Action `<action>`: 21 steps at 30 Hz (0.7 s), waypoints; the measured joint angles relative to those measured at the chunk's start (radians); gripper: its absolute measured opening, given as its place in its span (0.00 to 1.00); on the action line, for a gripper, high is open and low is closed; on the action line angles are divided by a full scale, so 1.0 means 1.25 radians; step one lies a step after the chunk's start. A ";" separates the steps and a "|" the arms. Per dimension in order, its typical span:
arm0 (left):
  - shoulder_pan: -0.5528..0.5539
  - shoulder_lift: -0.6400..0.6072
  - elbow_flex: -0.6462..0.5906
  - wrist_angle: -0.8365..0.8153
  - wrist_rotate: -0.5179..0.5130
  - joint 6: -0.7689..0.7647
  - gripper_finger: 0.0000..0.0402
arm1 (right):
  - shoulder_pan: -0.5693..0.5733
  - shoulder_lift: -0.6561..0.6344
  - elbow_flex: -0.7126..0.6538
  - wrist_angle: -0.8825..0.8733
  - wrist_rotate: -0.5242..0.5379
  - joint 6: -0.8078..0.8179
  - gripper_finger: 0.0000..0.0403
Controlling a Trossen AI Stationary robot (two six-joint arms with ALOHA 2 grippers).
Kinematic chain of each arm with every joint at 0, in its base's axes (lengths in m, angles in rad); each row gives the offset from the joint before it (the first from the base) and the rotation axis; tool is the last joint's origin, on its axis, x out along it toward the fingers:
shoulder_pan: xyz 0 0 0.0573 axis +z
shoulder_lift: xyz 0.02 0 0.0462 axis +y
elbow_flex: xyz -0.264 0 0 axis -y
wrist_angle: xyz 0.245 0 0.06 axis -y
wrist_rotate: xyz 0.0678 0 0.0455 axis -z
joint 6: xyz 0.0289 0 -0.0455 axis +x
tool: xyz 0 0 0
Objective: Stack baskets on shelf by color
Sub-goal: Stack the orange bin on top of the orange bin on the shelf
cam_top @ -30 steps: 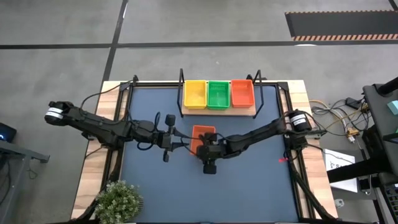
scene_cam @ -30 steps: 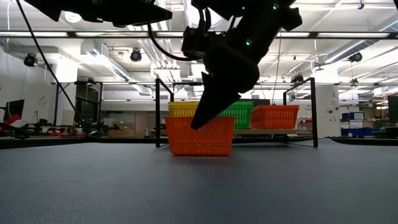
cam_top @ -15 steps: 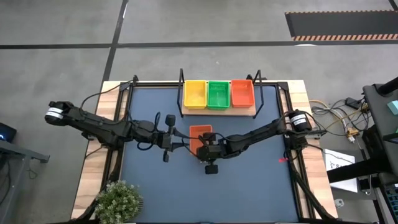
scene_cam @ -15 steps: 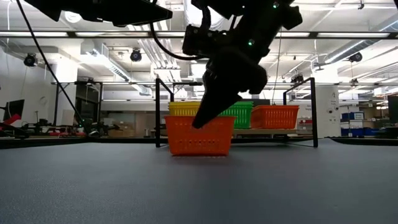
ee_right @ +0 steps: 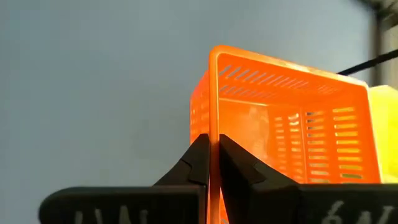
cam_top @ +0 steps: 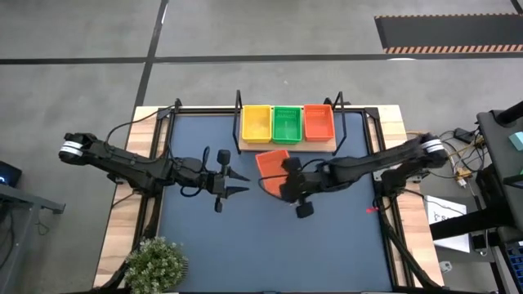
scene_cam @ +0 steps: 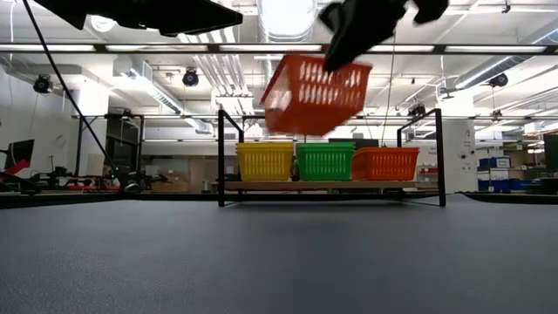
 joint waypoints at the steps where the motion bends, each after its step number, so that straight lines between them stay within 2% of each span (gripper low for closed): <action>1: 0.000 0.000 0.000 0.002 0.000 0.000 0.26 | -0.002 -0.024 0.000 -0.016 0.008 -0.019 0.03; 7: 0.000 0.000 0.001 0.014 0.000 0.000 0.26 | -0.064 -0.155 -0.006 -0.057 0.030 -0.121 0.03; 14: 0.000 0.000 0.001 0.014 0.000 0.000 0.26 | -0.233 -0.265 -0.066 -0.057 0.021 -0.226 0.03; 17: 0.000 0.000 0.001 0.014 0.000 0.000 0.26 | -0.332 -0.304 -0.110 -0.057 -0.038 -0.333 0.03; 21: 0.000 0.000 0.001 0.013 0.000 0.000 0.26 | -0.471 -0.351 -0.184 -0.011 -0.166 -0.418 0.03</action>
